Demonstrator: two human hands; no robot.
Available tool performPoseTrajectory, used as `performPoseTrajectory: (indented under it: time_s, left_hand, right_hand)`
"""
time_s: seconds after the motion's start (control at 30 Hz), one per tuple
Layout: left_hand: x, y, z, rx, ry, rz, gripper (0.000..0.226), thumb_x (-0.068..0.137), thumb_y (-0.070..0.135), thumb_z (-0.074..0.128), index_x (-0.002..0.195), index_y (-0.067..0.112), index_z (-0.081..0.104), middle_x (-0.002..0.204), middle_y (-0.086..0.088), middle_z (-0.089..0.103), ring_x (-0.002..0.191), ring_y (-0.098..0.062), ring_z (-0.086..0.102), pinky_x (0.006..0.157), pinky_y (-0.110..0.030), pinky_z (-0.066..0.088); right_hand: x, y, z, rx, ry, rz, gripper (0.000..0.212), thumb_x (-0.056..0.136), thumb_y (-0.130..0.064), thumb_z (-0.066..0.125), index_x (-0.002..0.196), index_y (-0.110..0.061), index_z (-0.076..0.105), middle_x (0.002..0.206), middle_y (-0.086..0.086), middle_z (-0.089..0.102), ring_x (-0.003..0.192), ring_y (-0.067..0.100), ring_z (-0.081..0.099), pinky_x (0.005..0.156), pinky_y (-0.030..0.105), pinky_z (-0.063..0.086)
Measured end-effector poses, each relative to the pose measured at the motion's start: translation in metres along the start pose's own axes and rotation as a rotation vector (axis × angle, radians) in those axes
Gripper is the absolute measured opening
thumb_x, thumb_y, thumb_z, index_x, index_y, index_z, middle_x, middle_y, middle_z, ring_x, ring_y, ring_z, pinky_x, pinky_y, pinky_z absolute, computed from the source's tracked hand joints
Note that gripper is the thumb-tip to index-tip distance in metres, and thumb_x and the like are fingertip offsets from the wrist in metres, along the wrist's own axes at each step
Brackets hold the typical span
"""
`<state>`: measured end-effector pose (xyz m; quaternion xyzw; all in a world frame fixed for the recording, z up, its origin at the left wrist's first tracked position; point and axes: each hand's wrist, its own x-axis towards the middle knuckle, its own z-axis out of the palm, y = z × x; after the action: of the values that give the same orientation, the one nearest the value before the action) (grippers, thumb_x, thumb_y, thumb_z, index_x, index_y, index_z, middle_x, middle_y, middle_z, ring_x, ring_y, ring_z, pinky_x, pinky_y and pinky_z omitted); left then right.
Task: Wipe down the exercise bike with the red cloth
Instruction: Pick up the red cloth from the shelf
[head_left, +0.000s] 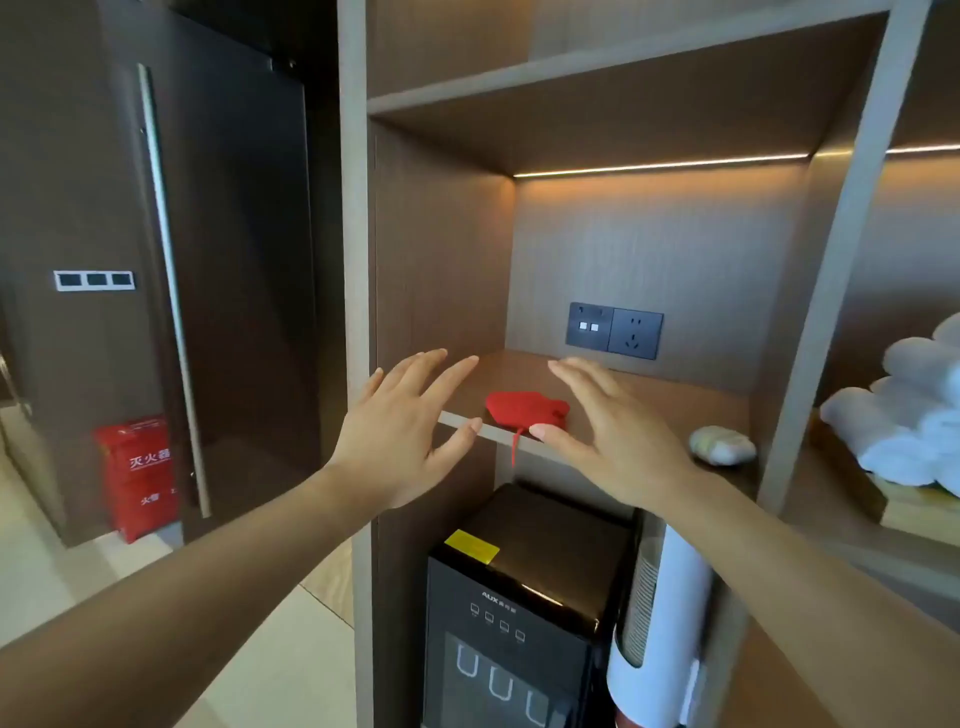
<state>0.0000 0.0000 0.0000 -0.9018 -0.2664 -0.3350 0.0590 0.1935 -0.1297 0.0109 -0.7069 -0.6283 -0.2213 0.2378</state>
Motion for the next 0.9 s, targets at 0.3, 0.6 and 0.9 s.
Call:
performPoseTrajectory:
  time_s: [0.3,0.6,0.9]
  left_hand:
    - [0.017,-0.03,0.035,0.061,0.022,-0.03,0.064,0.087,0.07,0.021,0.144,0.043,0.025,0.15,0.006,0.036,0.139,-0.02,0.033,0.11,-0.043,0.024]
    - [0.042,-0.062,0.059,-0.014,-0.05,0.007,0.065,0.085,0.068,0.023,0.145,0.044,0.022,0.154,0.01,0.029,0.142,-0.016,0.027,0.112,-0.043,0.027]
    - [0.084,-0.082,0.104,-0.154,-0.149,0.246,0.061,0.091,0.064,0.026,0.147,0.041,0.019,0.155,0.007,0.027,0.141,-0.016,0.027,0.113,-0.043,0.032]
  right_hand:
    - [0.037,0.015,0.048,0.061,-0.043,-0.038,0.076,0.084,-0.066,0.041,0.145,-0.024,0.025,0.151,-0.003,0.027,0.135,0.017,0.03,0.104,0.036,0.034]
    - [0.068,0.018,0.082,-0.001,-0.093,0.101,0.077,0.082,-0.063,0.052,0.144,-0.024,0.027,0.147,-0.002,0.035,0.129,0.019,0.039,0.098,0.032,0.038]
    - [0.052,0.015,0.093,-0.021,-0.093,0.246,0.065,0.086,-0.054,0.054,0.142,-0.031,0.029,0.143,-0.008,0.039,0.123,0.013,0.043,0.095,0.024,0.035]
